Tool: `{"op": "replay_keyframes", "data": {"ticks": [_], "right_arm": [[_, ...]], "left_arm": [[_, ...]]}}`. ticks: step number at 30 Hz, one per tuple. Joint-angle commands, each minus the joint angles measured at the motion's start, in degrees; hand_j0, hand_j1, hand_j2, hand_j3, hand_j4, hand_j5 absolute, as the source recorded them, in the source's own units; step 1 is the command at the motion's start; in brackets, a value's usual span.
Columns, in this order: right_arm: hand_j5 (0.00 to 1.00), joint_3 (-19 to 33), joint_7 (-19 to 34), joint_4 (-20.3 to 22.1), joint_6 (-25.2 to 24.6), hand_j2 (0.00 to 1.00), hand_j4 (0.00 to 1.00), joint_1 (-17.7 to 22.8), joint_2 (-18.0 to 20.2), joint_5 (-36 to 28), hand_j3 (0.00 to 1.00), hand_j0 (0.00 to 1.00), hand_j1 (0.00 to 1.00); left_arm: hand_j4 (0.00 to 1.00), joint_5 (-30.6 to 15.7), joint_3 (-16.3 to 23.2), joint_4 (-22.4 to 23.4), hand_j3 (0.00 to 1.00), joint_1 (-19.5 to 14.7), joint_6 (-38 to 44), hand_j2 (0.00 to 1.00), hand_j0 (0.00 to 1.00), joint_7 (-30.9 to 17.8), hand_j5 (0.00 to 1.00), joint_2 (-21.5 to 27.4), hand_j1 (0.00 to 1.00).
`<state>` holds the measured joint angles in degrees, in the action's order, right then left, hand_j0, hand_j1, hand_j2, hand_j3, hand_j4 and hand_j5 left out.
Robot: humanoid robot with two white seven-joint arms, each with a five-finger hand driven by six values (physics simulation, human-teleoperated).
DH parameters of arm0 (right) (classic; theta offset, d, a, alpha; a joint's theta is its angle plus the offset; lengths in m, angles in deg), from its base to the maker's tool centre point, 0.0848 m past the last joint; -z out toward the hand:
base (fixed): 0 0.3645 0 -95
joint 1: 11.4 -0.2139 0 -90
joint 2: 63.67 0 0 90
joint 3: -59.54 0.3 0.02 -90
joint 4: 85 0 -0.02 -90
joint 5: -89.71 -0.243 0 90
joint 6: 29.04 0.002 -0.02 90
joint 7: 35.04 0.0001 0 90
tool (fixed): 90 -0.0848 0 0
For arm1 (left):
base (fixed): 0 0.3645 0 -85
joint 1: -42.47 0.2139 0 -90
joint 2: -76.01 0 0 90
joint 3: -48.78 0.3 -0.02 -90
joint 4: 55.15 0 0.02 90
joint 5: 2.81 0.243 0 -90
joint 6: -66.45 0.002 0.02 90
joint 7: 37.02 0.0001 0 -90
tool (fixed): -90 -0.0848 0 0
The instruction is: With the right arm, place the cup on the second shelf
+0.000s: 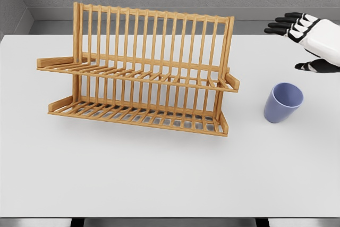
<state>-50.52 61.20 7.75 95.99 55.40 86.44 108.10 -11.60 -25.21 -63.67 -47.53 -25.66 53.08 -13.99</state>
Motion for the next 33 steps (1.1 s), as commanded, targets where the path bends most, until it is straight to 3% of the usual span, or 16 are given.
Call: {"op": "replay_keyframes", "data": {"ticks": [1,2,6,8,11,13,18,26,28,30,33], "right_arm": [[1.00,0.2,0.0,0.3,0.0,1.00,1.00,0.0,0.2,-0.4,1.00,1.00,1.00],[1.00,0.3,-0.1,0.2,0.0,1.00,1.00,0.1,0.5,-0.5,1.00,1.00,1.00],[1.00,0.0,0.3,1.5,0.0,1.00,1.00,1.8,7.7,-0.5,1.00,1.00,1.00],[1.00,1.1,12.5,2.1,0.0,1.00,1.00,2.5,8.0,-0.5,1.00,1.00,1.00],[1.00,1.3,25.3,2.1,0.0,1.00,1.00,2.5,7.6,-0.7,1.00,1.00,1.00],[1.00,1.2,28.0,2.2,0.0,1.00,1.00,2.7,7.6,-0.7,1.00,1.00,1.00],[1.00,0.5,28.8,1.2,0.0,1.00,1.00,3.3,4.1,-0.6,1.00,1.00,1.00],[1.00,0.4,28.8,-0.7,0.0,1.00,1.00,-0.4,1.6,-0.5,1.00,1.00,1.00],[1.00,-1.4,28.8,-0.8,0.0,1.00,1.00,-1.4,1.1,-0.5,1.00,1.00,1.00],[1.00,-6.5,28.8,-3.7,0.0,1.00,1.00,-5.6,-0.7,-0.4,1.00,1.00,1.00],[1.00,-7.2,28.8,-3.9,0.0,1.00,1.00,-5.9,-0.6,-0.3,1.00,1.00,1.00]], "left_arm": [[1.00,0.0,0.0,0.0,1.00,0.0,0.0,1.00,1.00,0.0,1.00,0.0,1.00],[1.00,0.0,0.1,0.0,1.00,0.0,0.0,1.00,1.00,0.0,1.00,0.0,1.00],[1.00,0.0,0.0,0.0,1.00,0.0,0.0,1.00,1.00,0.0,1.00,0.0,1.00],[1.00,0.0,0.0,0.0,1.00,0.0,0.0,1.00,1.00,0.0,1.00,0.0,1.00],[1.00,0.0,0.0,0.0,1.00,0.0,0.0,1.00,1.00,0.0,1.00,0.0,1.00],[1.00,0.0,0.0,0.0,1.00,0.0,0.0,1.00,1.00,0.0,1.00,0.0,1.00],[1.00,0.0,0.0,0.0,1.00,0.0,0.0,1.00,1.00,0.0,1.00,0.0,1.00],[1.00,0.0,0.0,0.0,1.00,0.0,0.0,1.00,1.00,0.0,1.00,0.0,1.00],[1.00,0.0,0.0,0.0,1.00,0.0,0.0,1.00,1.00,0.0,1.00,0.0,1.00],[1.00,0.0,0.0,0.0,1.00,0.0,0.0,1.00,1.00,0.0,1.00,0.0,1.00],[1.00,0.0,0.0,0.0,1.00,0.0,0.0,1.00,1.00,0.0,1.00,0.0,1.00]]}}
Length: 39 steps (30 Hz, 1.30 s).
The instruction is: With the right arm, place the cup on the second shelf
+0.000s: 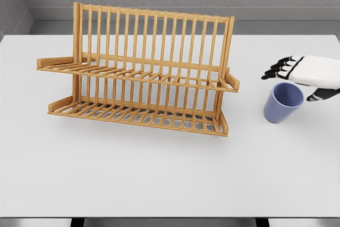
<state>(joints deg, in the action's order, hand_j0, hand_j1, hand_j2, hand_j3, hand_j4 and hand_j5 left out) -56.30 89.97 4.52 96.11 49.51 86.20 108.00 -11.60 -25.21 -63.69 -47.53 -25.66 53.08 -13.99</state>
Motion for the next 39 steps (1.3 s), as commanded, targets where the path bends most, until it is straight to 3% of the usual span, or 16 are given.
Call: {"op": "replay_keyframes", "data": {"ticks": [1,27,30,34,39], "right_arm": [[1.00,-1.4,0.0,-0.7,-0.1,1.00,1.00,0.1,-0.4,-0.2,1.00,1.00,1.00],[1.00,-4.0,0.0,-1.9,-0.1,1.00,1.00,0.2,-0.5,0.1,1.00,1.00,1.00],[0.77,-4.0,0.0,-1.9,-0.1,0.77,0.77,0.2,-0.5,0.1,0.77,0.77,0.77],[0.67,-4.5,0.0,-1.8,-0.1,0.67,0.67,0.2,-0.5,0.1,0.67,0.67,0.67],[0.64,-4.5,0.0,-1.8,-0.1,0.64,0.64,0.2,-0.5,0.1,0.64,0.64,0.64]], "left_arm": [[1.00,0.0,0.0,0.0,1.00,0.0,0.0,1.00,1.00,0.0,1.00,0.0,1.00],[1.00,0.0,0.0,-0.1,1.00,0.0,0.0,1.00,1.00,0.0,1.00,0.0,1.00],[1.00,0.0,0.0,0.0,1.00,0.0,0.0,1.00,1.00,0.0,1.00,0.0,1.00],[1.00,0.0,0.1,-0.1,1.00,0.0,0.0,1.00,1.00,0.0,1.00,0.0,1.00],[1.00,0.0,0.0,0.0,1.00,0.0,0.0,1.00,1.00,0.0,1.00,0.0,1.00]]}}
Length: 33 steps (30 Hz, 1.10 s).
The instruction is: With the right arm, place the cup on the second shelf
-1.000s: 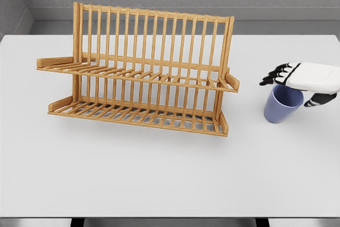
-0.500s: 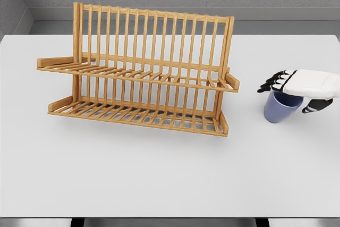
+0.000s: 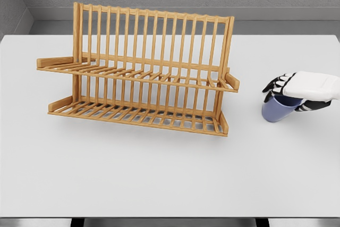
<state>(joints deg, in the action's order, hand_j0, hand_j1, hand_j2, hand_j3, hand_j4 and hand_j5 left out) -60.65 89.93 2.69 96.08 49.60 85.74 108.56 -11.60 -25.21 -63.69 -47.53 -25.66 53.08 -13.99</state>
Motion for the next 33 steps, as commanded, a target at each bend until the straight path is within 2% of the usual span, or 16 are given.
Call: {"op": "replay_keyframes", "data": {"ticks": [1,10,20,26,33], "right_arm": [[0.64,-0.1,0.0,0.1,-0.1,0.64,0.64,0.0,0.0,-0.5,0.64,0.64,0.64],[0.64,2.2,0.0,0.6,-0.1,0.64,0.64,-0.4,0.1,-0.9,0.64,0.64,0.64],[0.64,9.0,0.0,0.8,-0.1,0.64,0.64,-0.4,0.1,-0.7,0.64,0.64,0.64],[0.64,9.4,0.0,0.9,-0.1,0.64,0.64,-3.0,-0.1,-0.7,0.64,0.64,0.64],[0.64,9.4,0.0,3.0,-0.1,0.64,0.64,-4.7,-0.2,-0.7,0.64,0.64,0.64]], "left_arm": [[1.00,0.0,0.1,0.0,1.00,0.0,0.0,1.00,1.00,0.0,1.00,0.0,1.00],[1.00,0.0,0.0,0.0,1.00,0.0,0.0,1.00,1.00,0.0,1.00,0.0,1.00],[1.00,0.0,0.0,0.0,1.00,0.0,0.0,1.00,1.00,0.0,1.00,0.0,1.00],[1.00,0.0,0.0,0.0,1.00,0.0,0.0,1.00,1.00,0.0,1.00,0.0,1.00],[1.00,0.0,0.0,0.0,1.00,0.0,0.0,1.00,1.00,0.0,1.00,0.0,1.00]]}}
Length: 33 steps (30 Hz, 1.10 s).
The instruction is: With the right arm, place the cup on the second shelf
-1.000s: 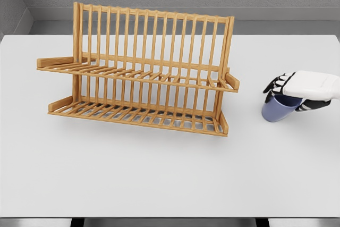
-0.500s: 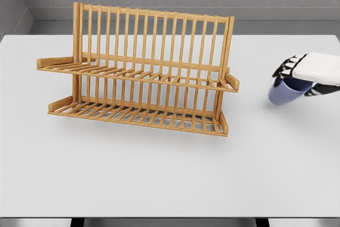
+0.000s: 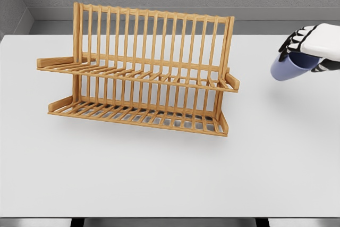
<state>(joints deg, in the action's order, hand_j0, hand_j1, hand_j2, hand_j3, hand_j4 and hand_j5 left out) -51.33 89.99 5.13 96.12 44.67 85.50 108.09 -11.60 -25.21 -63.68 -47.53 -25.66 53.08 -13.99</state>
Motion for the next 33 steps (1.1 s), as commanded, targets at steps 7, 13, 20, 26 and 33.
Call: {"op": "replay_keyframes", "data": {"ticks": [7,13,20,26,33], "right_arm": [[0.64,0.0,0.0,5.1,-0.2,0.64,0.64,-1.2,-0.3,-0.3,0.64,0.64,0.64],[0.64,0.0,0.0,6.5,-0.2,0.64,0.64,-2.5,-1.6,-0.4,0.64,0.64,0.64],[0.64,-0.4,0.0,7.9,-0.2,0.64,0.64,-4.0,-2.8,-0.4,0.64,0.64,0.64],[0.64,-0.7,0.0,9.0,-0.2,0.64,0.64,-5.3,-4.0,-0.4,0.64,0.64,0.64],[0.64,-2.5,0.0,10.3,-0.2,0.64,0.64,-7.1,-5.7,-0.4,0.64,0.64,0.64]], "left_arm": [[1.00,0.0,0.0,-0.1,1.00,0.0,0.0,1.00,1.00,0.0,1.00,0.0,1.00],[1.00,0.0,0.0,-0.1,1.00,0.0,0.0,1.00,1.00,0.0,1.00,0.0,1.00],[1.00,0.0,0.0,0.0,1.00,0.0,0.0,1.00,1.00,0.0,1.00,0.0,1.00],[1.00,0.0,0.0,0.0,1.00,0.0,0.0,1.00,1.00,0.0,1.00,0.0,1.00],[1.00,0.0,0.0,-0.1,1.00,0.0,0.0,1.00,1.00,0.0,1.00,0.0,1.00]]}}
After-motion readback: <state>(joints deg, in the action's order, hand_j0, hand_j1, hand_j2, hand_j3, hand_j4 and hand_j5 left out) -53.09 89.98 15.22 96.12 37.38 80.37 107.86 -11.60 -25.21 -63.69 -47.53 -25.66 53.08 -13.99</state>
